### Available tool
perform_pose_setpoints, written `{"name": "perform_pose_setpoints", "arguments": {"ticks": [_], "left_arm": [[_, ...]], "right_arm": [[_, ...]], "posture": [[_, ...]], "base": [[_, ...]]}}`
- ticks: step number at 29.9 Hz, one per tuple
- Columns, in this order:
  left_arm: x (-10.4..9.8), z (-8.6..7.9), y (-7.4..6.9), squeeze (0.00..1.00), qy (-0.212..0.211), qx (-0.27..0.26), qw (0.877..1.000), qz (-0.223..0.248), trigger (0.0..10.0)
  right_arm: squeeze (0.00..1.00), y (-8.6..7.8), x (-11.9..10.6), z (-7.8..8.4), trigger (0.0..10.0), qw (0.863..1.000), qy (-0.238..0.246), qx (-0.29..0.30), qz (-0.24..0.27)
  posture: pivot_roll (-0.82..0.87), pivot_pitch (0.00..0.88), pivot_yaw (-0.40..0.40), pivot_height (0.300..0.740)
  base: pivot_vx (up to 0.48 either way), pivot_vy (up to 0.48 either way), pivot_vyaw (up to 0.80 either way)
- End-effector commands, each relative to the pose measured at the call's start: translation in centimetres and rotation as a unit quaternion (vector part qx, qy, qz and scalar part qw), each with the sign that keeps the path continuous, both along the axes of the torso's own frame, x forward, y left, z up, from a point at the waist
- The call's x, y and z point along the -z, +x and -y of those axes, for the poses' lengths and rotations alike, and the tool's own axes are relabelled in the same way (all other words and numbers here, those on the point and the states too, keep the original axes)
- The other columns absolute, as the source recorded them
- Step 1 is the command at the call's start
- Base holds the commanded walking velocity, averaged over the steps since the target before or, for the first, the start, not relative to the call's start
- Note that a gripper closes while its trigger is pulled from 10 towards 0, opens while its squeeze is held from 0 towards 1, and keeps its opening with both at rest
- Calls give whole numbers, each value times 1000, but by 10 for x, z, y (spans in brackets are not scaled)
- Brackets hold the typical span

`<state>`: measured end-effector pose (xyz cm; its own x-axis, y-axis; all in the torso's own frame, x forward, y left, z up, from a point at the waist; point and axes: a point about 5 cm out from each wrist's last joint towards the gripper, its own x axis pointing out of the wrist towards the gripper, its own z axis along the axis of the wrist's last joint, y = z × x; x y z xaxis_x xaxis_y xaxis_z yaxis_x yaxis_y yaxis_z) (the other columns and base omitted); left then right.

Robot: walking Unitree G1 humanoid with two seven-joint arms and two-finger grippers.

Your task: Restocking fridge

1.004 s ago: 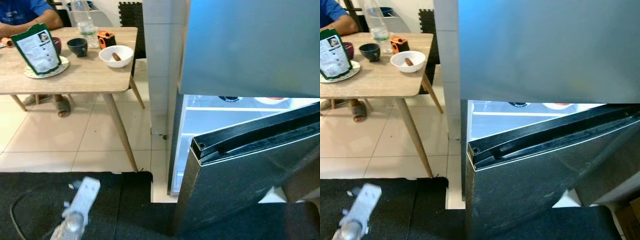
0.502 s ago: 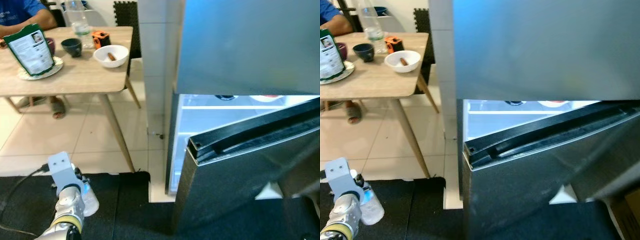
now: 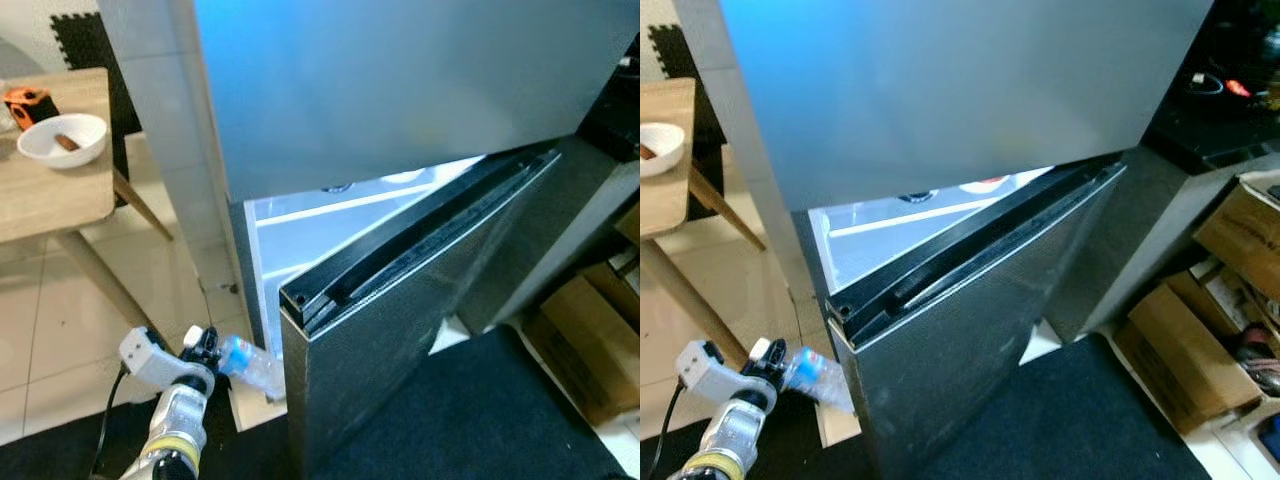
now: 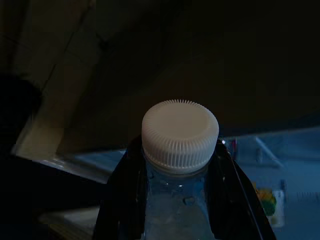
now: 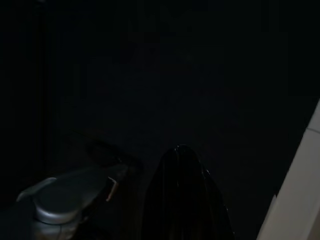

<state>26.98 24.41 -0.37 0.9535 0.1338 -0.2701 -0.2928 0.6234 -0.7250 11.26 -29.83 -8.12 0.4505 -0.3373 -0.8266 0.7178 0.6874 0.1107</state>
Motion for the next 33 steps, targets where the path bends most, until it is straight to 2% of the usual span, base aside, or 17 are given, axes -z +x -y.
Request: {"name": "perform_pose_setpoints", "arguments": {"ticks": [1,8,21,29,33], "left_arm": [[6,3,-7,0,-26,-7,1000,4,10000],[12,12,-11,0,-44,16,999,9,10000],[18,26,-16,0,-64,46,997,11,10000],[25,33,-23,0,-69,70,995,2,10000],[32,37,-32,0,-69,86,994,-17,10000]], "right_arm": [[0,-3,1,-1,10000,1000,1,4,1],[0,-4,3,-3,10000,1000,2,-4,-8],[0,-6,2,-1,10000,1000,-1,-3,-15],[0,-8,3,-2,10000,1000,-2,-5,-21],[0,-9,4,-3,10000,999,-4,-7,-32]], "posture": [[-102,104,-23,740],[-101,104,-23,740],[-103,104,-24,740],[-102,104,-24,740],[-101,104,-24,740]], "base": [[0,0,0],[0,0,-239],[0,0,-781],[0,0,-781],[0,0,-781]]}}
